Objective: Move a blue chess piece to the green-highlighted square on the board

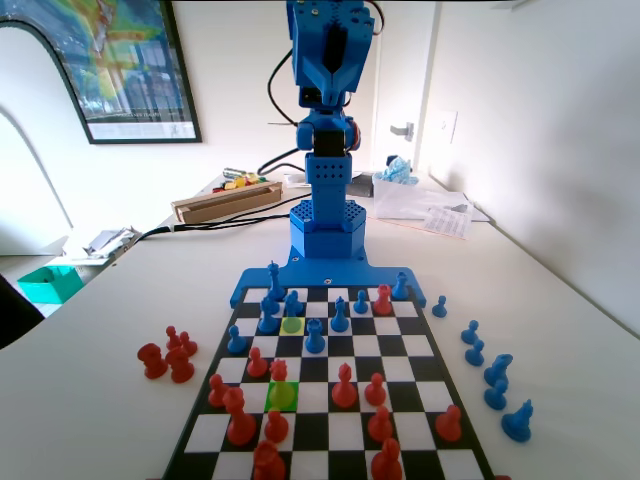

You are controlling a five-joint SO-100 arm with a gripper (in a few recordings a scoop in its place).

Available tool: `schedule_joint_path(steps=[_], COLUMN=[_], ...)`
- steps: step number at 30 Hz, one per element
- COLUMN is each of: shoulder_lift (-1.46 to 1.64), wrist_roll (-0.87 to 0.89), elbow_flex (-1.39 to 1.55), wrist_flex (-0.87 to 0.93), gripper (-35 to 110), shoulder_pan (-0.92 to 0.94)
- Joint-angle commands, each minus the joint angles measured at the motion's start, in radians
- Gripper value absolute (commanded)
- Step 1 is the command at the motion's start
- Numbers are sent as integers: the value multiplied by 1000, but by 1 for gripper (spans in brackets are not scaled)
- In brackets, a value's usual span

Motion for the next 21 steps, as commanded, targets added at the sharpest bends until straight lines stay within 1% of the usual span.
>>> schedule_joint_path(steps=[1, 11, 15, 21], shoulder_lift=[20, 20, 20, 20], wrist_roll=[-6, -6, -6, -6], elbow_flex=[-9, -9, -9, -9], wrist_flex=[-18, -18, -18, -18], gripper=[1, 1, 4, 1], shoulder_pan=[14, -3, -3, 6])
